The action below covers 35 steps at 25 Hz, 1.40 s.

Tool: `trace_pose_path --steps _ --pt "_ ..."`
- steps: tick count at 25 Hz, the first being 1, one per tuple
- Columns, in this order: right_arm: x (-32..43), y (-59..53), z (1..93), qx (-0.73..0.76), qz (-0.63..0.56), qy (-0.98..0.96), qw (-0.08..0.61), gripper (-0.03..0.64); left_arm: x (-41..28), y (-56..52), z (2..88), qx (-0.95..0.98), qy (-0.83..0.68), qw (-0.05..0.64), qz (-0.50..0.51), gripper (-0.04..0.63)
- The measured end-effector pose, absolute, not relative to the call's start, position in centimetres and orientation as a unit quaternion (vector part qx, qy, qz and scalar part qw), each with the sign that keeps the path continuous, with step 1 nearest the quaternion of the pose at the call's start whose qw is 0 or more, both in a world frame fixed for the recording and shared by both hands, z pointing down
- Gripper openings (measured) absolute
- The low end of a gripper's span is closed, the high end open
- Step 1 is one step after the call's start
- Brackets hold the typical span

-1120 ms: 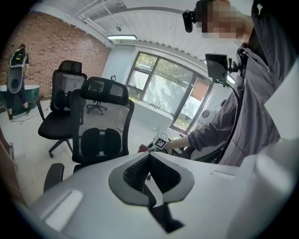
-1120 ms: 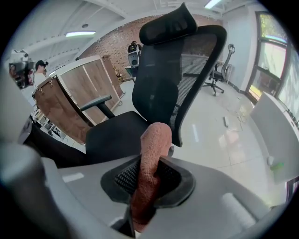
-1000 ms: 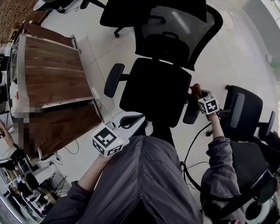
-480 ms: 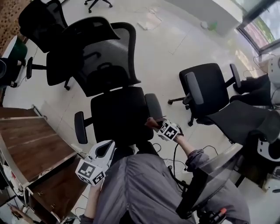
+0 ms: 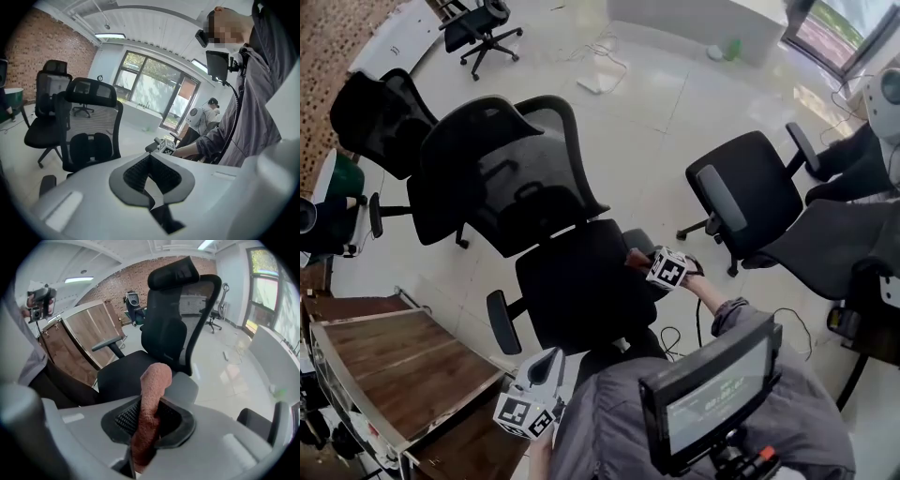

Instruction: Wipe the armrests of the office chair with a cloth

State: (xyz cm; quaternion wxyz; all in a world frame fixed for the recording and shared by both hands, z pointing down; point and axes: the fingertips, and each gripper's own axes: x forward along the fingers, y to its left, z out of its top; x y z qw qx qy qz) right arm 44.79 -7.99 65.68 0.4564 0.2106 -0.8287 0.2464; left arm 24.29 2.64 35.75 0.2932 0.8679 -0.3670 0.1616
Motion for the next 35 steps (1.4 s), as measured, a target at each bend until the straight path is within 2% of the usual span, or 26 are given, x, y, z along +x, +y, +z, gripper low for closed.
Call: trace_pose_path --steps 11,19,29,35 --pt "44.5 -17.5 67.9 0.255 0.231 -0.814 0.467 0.063 22.7 3.0 36.4 0.846 -0.399 0.31 0.169 0.015" --pt "44.7 -10.8 65.4 0.242 0.235 -0.827 0.45 0.064 24.5 2.4 36.1 0.862 -0.365 0.311 0.165 0.015" --pt "45.1 2.3 63.8 0.223 0.294 -0.816 0.444 0.063 26.2 2.5 36.7 0.887 -0.303 0.311 0.155 0.015" --pt "46.0 1.1 63.8 0.21 0.28 -0.819 0.455 0.063 26.3 3.6 37.3 0.885 -0.3 0.316 0.162 0.015"
